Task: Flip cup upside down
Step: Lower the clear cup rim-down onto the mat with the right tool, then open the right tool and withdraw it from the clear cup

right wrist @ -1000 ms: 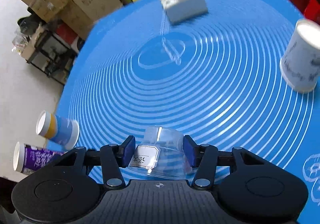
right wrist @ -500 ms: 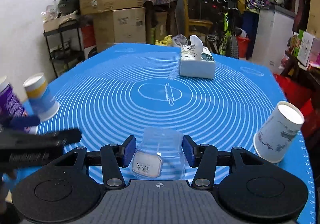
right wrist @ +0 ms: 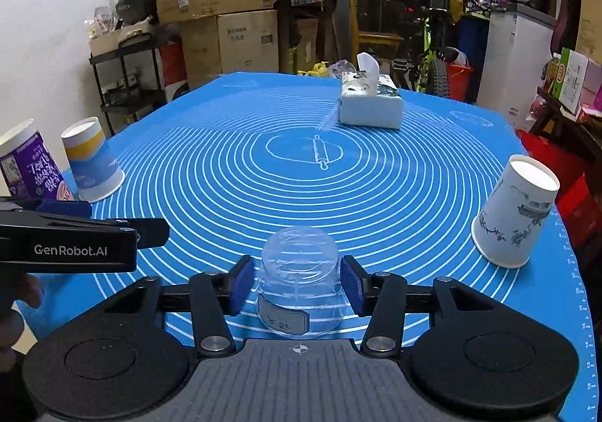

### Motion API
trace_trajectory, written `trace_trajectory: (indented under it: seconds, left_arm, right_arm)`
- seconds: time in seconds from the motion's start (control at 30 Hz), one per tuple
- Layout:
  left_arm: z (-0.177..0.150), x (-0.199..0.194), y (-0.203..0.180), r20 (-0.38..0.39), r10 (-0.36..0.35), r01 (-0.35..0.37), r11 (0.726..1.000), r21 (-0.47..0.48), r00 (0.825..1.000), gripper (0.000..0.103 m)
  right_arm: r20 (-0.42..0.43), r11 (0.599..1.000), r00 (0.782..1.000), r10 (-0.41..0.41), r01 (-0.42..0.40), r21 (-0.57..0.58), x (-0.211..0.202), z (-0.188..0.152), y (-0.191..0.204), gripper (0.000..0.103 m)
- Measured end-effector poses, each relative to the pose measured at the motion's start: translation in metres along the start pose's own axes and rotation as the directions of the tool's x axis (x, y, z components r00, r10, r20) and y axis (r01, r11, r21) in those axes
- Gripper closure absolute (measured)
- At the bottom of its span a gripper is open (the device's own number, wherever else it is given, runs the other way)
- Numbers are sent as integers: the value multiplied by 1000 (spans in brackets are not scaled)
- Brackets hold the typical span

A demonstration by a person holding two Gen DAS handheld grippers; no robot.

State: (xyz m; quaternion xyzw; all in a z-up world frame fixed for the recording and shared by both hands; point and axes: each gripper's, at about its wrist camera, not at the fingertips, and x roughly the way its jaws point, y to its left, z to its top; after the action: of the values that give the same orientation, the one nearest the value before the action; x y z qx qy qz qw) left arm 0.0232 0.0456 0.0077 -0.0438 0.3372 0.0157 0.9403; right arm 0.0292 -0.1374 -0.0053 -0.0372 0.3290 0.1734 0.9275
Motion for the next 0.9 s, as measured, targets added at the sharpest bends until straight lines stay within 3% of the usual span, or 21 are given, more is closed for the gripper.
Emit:
trace_trajectory:
  seconds: [0.13,0.27,0.63,0.9]
  left_arm:
    - [-2,-11,-4,8,-14,14,1000,9,1000,9]
    - [-10,-26,-9,12,-29,28,999,26,1000,9]
    - [-41,-52,-46,-14,-78,79,987,140,997,9]
    - [-54,-59,-63,-13,-96,97,981,171,995,9]
  right_arm:
    - [23,1000,1000,1,-1,-1,-18,-7,-1,27]
    - [46,1000,999,-20,19,25,-43,-18,-9,24]
    - [60,996,996,-67,63,69,-86,-45,-30,23]
    - [44,994,995,-90,87,65,-100,-56,-38,23]
